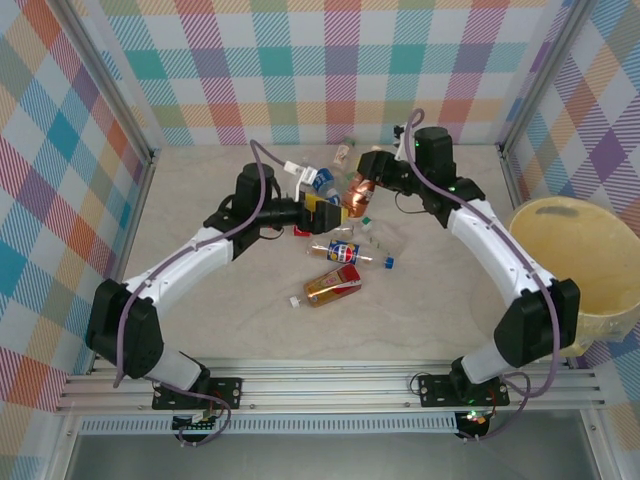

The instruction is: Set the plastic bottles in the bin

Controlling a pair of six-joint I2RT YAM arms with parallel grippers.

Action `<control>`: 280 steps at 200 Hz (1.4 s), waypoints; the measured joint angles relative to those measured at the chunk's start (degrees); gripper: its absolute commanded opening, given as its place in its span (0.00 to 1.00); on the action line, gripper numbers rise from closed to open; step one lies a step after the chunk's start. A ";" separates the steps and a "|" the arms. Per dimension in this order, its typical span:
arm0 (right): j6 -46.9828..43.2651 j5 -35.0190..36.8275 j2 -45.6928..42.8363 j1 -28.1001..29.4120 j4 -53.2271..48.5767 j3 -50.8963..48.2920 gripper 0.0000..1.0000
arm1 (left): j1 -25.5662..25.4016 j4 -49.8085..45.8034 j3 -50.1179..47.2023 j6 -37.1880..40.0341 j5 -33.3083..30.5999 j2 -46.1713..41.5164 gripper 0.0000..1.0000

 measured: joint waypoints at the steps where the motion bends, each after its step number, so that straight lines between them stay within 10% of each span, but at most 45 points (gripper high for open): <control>1: -0.28 0.59 -0.33 0.00 -0.37 0.02 0.25 | 0.00 0.02 -0.09 -0.04 -0.02 -0.09 1.00; 126: -30.05 59.41 -25.16 -6.27 -17.53 7.85 0.28 | 0.04 -3.72 -8.50 -12.57 -37.75 -5.05 1.00; 245: -30.45 65.40 -25.75 -26.40 -35.65 4.57 0.35 | 0.04 -14.78 -6.88 -22.40 -45.83 -4.98 1.00; 280: -28.11 65.42 -24.20 -28.17 -42.12 3.48 0.57 | 0.04 -18.49 -6.54 -25.86 -45.86 -4.98 1.00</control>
